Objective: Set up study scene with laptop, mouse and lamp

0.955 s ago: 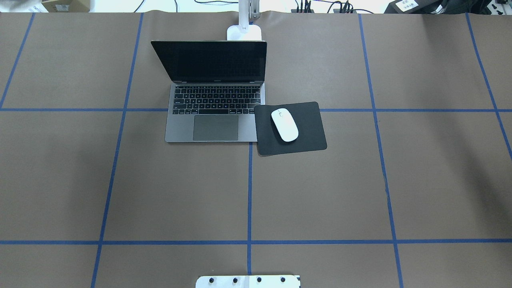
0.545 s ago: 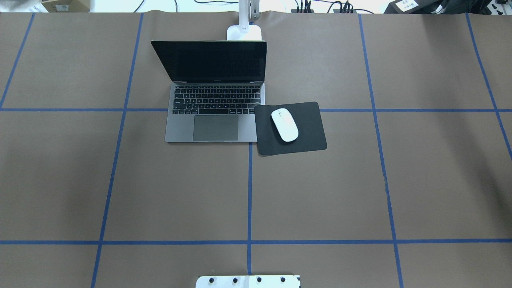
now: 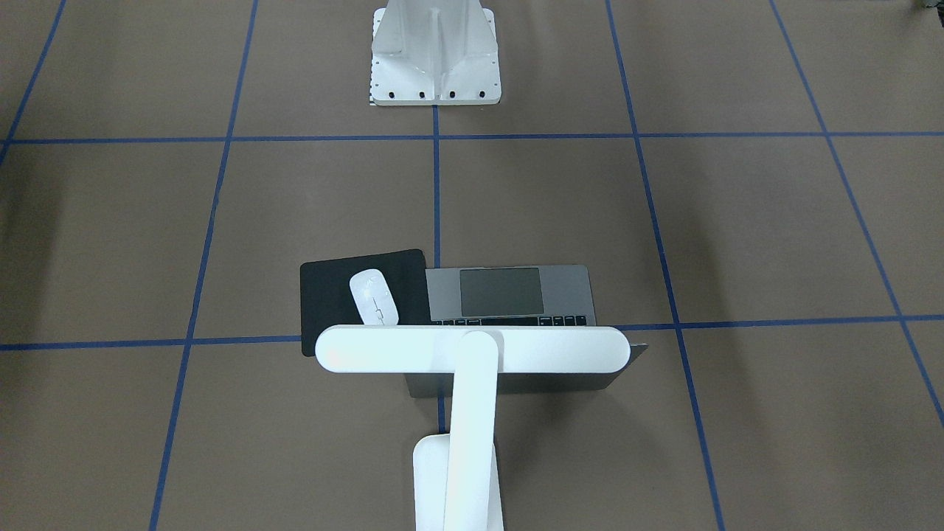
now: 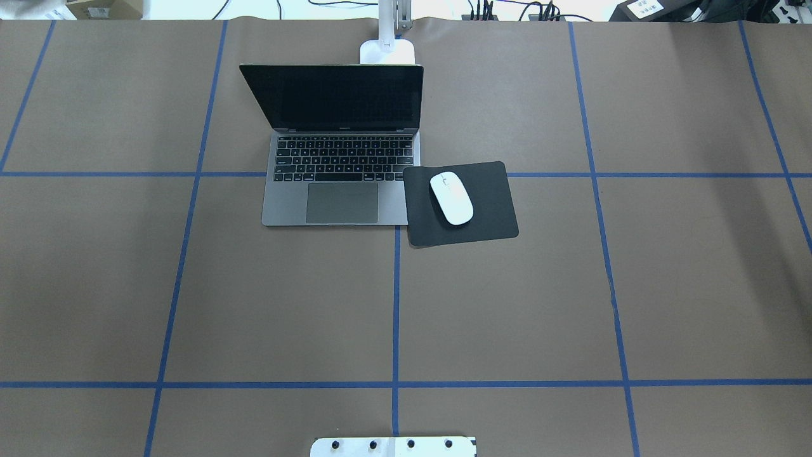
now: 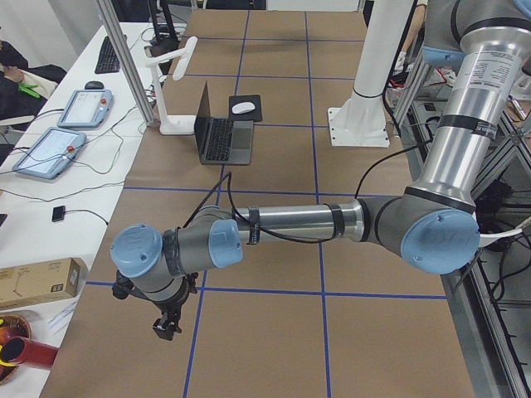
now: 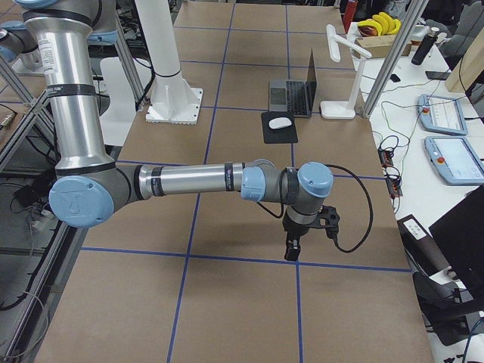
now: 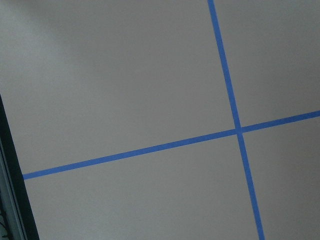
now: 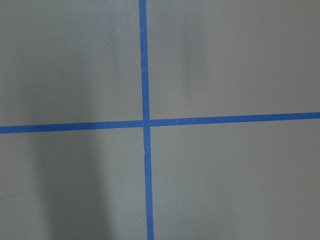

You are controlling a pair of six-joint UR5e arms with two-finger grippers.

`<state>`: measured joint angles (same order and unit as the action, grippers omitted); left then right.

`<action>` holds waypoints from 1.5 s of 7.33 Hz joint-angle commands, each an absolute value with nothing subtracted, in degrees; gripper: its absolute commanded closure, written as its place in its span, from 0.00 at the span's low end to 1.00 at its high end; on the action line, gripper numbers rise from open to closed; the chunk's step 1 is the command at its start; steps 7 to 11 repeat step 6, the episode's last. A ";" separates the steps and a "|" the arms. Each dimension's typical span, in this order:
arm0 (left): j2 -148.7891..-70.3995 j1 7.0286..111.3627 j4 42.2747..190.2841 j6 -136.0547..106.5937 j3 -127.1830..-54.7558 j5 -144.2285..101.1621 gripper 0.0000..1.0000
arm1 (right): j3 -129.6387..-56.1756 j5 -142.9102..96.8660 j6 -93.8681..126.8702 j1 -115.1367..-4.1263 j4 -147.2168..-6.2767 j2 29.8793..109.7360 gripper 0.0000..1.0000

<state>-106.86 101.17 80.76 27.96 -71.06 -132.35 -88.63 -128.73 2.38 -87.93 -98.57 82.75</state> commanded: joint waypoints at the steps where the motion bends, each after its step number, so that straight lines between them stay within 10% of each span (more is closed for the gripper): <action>1: -106.44 101.16 81.04 24.64 -72.58 -132.36 0.01 | -88.51 -129.37 2.20 -87.98 -98.44 82.88 0.00; 11: -99.69 93.44 95.67 2.40 -76.03 -132.28 0.01 | -88.42 -130.17 2.29 -87.98 -98.44 83.06 0.00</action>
